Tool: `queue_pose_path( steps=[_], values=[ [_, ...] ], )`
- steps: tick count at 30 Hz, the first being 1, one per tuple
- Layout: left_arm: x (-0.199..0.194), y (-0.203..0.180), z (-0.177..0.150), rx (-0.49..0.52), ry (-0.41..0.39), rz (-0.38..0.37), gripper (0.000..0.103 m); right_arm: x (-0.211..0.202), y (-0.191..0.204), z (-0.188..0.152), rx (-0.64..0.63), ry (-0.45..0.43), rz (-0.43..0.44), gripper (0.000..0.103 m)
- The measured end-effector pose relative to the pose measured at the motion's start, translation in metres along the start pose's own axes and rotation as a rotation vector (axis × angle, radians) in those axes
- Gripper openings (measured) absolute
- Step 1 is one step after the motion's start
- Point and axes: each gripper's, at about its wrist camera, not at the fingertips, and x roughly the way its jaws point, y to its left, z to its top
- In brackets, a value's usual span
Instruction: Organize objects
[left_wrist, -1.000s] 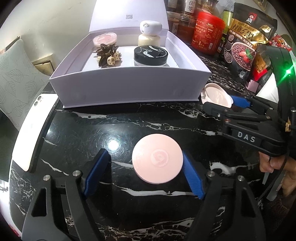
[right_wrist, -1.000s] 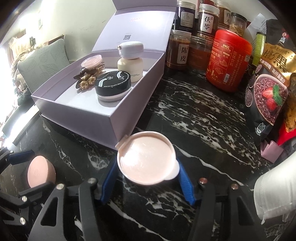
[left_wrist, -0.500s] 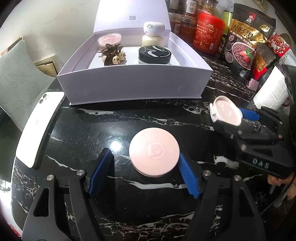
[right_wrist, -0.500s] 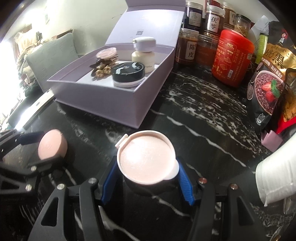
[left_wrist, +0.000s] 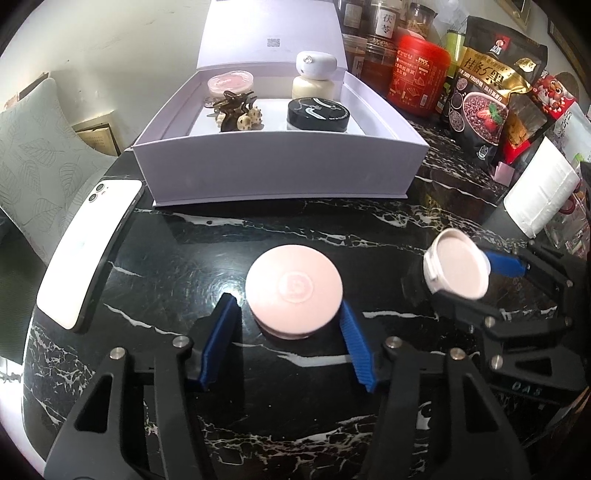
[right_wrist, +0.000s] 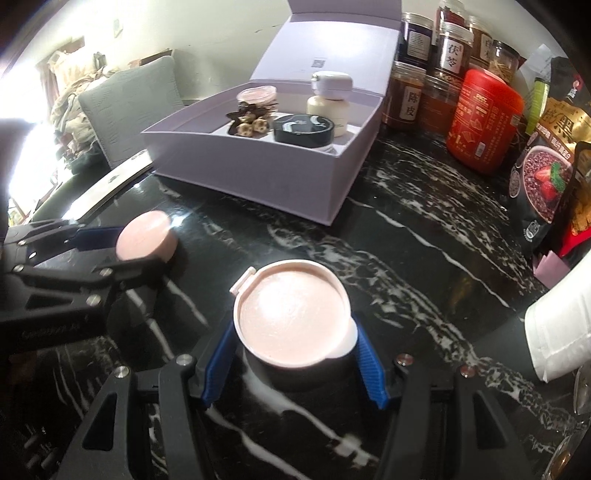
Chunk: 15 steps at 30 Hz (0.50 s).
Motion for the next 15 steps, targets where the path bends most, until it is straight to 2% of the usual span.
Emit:
queue_pose_path(
  steps=[7, 15],
  values=[
    [-0.0009, 0.0071, -0.0004, -0.016, -0.016, -0.038, 0.054, -0.001, 0.0091, -0.0025, -0.026, -0.004, 0.013, 0.062],
    [0.0029, 0.0088, 0.0027, -0.017, -0.035, -0.047, 0.062, 0.0007, 0.0089, -0.0029, -0.026, -0.011, 0.011, 0.068]
  ],
)
